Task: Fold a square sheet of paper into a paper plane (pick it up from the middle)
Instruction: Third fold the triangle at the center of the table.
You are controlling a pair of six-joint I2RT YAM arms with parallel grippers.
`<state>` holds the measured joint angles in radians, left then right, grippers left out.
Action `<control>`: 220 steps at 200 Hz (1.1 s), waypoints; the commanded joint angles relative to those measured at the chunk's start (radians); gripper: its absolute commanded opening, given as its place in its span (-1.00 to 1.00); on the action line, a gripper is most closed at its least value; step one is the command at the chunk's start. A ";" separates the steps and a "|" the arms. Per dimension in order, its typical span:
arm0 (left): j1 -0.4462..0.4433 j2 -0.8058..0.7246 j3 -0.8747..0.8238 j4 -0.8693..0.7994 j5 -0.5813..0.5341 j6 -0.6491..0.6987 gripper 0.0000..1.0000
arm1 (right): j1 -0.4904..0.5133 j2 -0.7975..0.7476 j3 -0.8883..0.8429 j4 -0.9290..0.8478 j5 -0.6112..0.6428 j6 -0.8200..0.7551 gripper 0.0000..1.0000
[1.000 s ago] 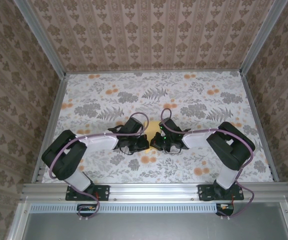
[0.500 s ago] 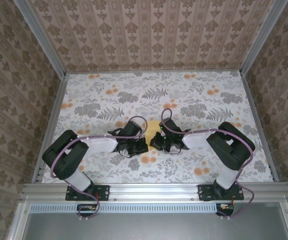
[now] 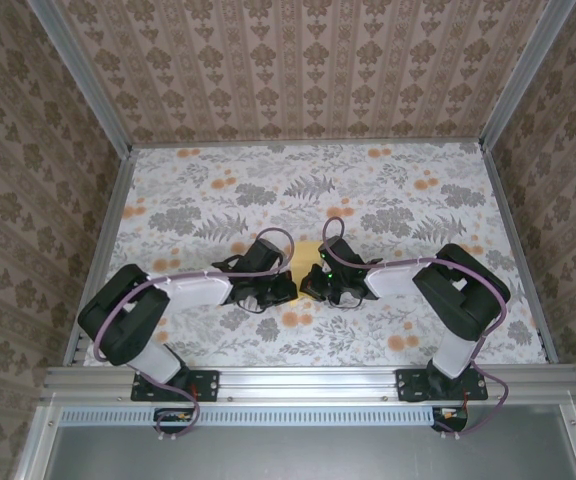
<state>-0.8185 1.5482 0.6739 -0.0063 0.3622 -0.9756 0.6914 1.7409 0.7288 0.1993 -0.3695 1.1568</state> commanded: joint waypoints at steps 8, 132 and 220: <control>-0.008 0.043 -0.010 0.023 -0.002 0.003 -1.00 | -0.006 0.010 -0.029 -0.033 0.041 0.017 -0.92; -0.004 0.089 -0.008 -0.164 -0.076 -0.011 -1.00 | -0.107 -0.006 -0.019 -0.070 0.063 -0.209 -0.88; -0.004 0.095 -0.005 -0.149 -0.062 -0.010 -1.00 | -0.253 -0.063 0.036 -0.158 0.029 -0.326 -0.87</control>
<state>-0.8185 1.6043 0.6846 -0.0208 0.3424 -0.9764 0.4606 1.7355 0.7509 0.1257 -0.4061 0.8848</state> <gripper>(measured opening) 0.060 0.065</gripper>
